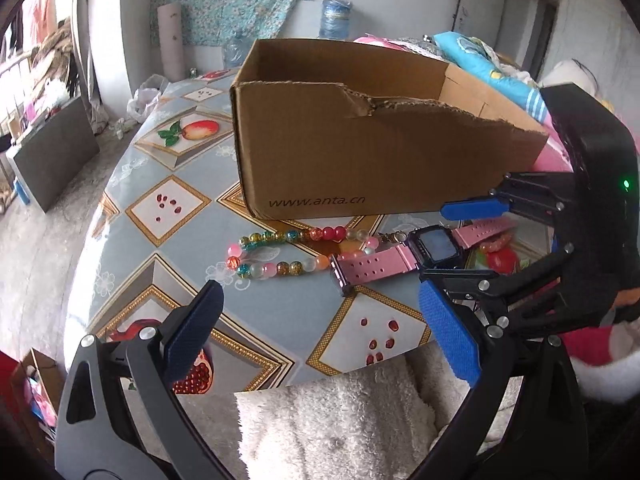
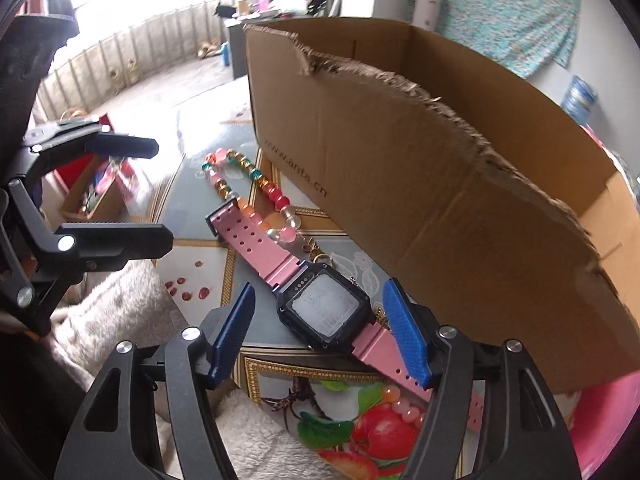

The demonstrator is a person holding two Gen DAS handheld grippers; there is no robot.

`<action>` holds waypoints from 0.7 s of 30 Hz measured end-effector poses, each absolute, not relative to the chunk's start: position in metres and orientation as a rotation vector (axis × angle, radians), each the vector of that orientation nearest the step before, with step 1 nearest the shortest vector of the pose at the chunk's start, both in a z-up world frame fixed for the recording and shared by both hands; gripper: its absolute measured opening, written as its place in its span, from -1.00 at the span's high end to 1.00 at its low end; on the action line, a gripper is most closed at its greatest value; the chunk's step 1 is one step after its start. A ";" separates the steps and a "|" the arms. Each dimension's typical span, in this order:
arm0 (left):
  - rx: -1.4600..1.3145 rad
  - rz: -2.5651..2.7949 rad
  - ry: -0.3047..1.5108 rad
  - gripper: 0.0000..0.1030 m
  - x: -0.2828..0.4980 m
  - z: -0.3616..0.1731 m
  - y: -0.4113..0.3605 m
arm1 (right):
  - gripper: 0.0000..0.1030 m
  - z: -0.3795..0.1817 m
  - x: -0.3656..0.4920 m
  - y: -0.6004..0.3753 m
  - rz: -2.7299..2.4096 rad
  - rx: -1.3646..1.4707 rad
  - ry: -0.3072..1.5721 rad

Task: Organize jewelry
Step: 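Close the left gripper on the pink watch strap while the right gripper approaches the watch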

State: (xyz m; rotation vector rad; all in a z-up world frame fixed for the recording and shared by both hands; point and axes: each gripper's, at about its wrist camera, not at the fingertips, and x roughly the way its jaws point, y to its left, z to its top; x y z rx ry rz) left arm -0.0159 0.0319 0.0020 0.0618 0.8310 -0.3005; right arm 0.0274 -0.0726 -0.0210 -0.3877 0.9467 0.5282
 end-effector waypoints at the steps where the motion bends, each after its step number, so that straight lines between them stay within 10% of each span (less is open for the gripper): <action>1: 0.100 -0.306 0.817 -0.83 -0.018 0.002 0.027 | -0.13 -0.022 0.029 -0.072 0.539 -0.392 0.960; 21: 0.354 -0.434 0.819 -0.28 -0.023 -0.010 -0.011 | 0.02 -0.009 0.048 -0.093 0.667 -0.377 1.014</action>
